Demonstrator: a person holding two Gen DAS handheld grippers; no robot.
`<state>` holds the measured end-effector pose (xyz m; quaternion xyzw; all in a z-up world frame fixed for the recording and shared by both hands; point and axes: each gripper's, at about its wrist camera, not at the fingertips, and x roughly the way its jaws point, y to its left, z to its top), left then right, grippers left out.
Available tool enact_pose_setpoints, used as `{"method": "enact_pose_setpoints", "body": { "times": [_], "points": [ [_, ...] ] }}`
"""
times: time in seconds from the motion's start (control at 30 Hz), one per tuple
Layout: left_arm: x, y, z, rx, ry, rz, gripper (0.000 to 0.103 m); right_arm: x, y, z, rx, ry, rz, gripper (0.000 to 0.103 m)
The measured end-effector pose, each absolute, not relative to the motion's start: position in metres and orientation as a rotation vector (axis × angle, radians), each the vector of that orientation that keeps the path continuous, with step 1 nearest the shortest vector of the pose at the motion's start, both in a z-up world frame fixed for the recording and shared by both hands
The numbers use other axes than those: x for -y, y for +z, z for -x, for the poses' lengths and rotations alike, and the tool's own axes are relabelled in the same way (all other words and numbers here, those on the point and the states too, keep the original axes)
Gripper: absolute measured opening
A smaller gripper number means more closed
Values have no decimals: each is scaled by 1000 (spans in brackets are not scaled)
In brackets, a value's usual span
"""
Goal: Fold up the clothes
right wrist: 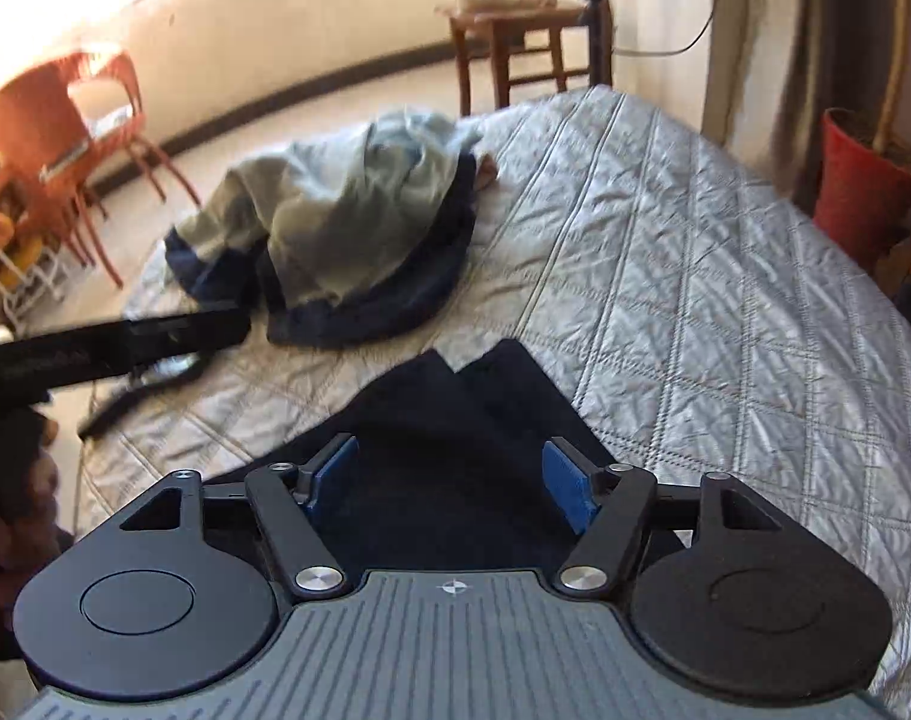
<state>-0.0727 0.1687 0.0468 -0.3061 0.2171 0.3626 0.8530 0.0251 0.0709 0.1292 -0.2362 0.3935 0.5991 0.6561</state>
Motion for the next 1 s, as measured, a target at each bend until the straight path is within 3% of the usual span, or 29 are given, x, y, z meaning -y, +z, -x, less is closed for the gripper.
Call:
{"method": "enact_pose_setpoints", "body": {
  "times": [0.07, 0.37, 0.43, 0.5, 0.63, 1.0],
  "points": [
    [-176, 45, 71, -450, 772, 632, 72, -85, 114, -21, -909, 1381, 573, 64],
    [-189, 40, 75, -461, 787, 691, 72, -104, 102, -17, -866, 1360, 602, 63],
    [-193, 39, 76, -460, 798, 697, 72, -108, 100, -16, -854, 1353, 611, 47],
    [-196, 36, 76, -468, 807, 708, 72, -111, 98, -15, -843, 1346, 620, 6],
    [-199, 34, 76, -474, 810, 719, 72, -117, 95, -13, -818, 1331, 635, 1],
    [-199, 31, 76, -490, 817, 734, 72, -93, 132, -20, -647, 1192, 567, 1]
  ]
}}
